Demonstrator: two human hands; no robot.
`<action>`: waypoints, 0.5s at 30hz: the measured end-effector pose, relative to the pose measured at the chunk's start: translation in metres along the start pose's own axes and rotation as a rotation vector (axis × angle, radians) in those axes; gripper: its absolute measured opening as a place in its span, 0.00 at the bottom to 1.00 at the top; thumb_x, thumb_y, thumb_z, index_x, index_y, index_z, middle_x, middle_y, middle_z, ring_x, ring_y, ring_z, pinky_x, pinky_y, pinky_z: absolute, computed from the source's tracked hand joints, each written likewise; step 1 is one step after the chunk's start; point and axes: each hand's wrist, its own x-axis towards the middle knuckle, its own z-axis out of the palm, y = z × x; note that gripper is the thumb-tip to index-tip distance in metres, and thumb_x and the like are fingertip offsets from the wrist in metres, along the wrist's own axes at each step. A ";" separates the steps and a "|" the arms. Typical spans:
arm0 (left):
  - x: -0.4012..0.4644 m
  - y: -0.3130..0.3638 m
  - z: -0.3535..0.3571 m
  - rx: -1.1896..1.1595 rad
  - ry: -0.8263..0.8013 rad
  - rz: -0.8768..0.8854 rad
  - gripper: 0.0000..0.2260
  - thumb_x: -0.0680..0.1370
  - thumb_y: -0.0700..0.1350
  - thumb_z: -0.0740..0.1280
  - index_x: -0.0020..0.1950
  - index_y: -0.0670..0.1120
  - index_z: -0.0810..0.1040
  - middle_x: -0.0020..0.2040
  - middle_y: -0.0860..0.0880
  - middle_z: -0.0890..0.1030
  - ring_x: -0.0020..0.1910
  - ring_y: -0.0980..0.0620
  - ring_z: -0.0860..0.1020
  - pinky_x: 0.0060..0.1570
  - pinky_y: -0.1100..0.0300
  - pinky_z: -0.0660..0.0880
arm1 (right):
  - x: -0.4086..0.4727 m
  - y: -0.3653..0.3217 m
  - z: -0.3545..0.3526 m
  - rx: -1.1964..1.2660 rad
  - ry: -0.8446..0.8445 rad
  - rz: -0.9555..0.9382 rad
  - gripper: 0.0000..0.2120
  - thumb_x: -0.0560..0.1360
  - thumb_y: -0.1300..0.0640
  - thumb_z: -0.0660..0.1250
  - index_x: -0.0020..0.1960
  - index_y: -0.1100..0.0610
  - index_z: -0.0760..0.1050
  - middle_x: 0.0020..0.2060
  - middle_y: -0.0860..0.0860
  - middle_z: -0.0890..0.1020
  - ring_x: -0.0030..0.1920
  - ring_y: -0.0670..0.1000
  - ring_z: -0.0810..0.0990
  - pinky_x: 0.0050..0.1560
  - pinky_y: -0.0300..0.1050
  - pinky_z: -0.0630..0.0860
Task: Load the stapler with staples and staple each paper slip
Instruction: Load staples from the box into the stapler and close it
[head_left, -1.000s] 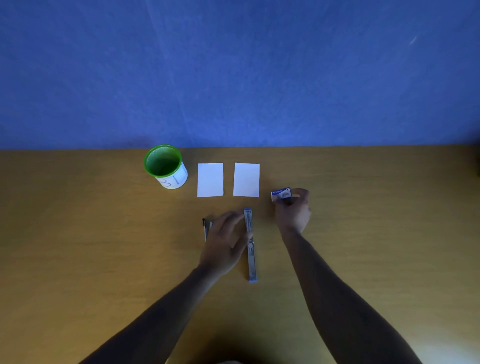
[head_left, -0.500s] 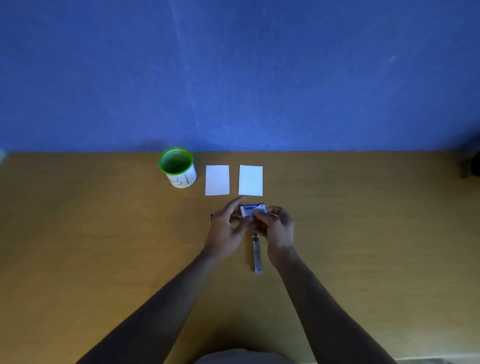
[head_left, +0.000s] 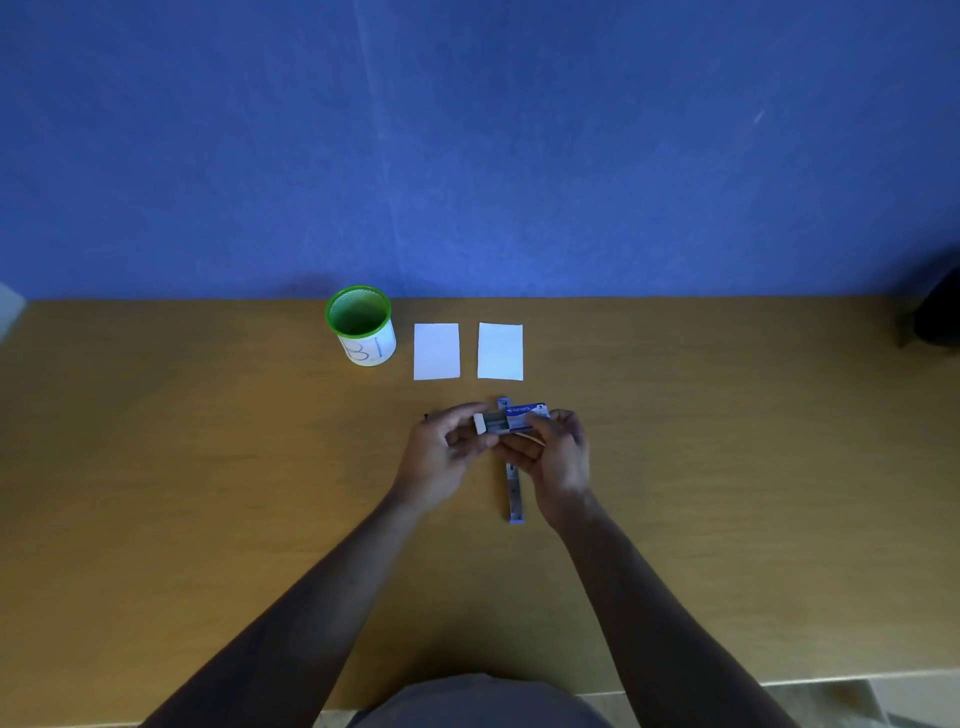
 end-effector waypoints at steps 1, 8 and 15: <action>0.000 0.001 -0.001 -0.001 -0.006 0.003 0.18 0.73 0.42 0.73 0.63 0.46 0.78 0.56 0.42 0.82 0.51 0.50 0.82 0.52 0.59 0.79 | -0.001 0.001 0.000 0.007 0.001 -0.005 0.06 0.79 0.65 0.62 0.47 0.58 0.66 0.40 0.62 0.84 0.40 0.61 0.86 0.40 0.52 0.82; -0.006 0.005 -0.004 0.136 -0.013 0.029 0.17 0.74 0.46 0.73 0.63 0.51 0.77 0.56 0.49 0.81 0.49 0.59 0.81 0.48 0.66 0.77 | -0.011 0.005 -0.001 0.009 -0.004 -0.027 0.05 0.80 0.65 0.61 0.50 0.58 0.66 0.43 0.63 0.84 0.41 0.61 0.86 0.41 0.51 0.83; -0.008 0.015 -0.003 0.532 0.070 0.375 0.06 0.75 0.42 0.70 0.51 0.44 0.82 0.53 0.48 0.78 0.55 0.53 0.76 0.53 0.58 0.75 | -0.015 0.009 -0.002 -0.036 0.000 -0.051 0.07 0.80 0.65 0.63 0.48 0.57 0.66 0.39 0.60 0.84 0.38 0.57 0.85 0.47 0.53 0.81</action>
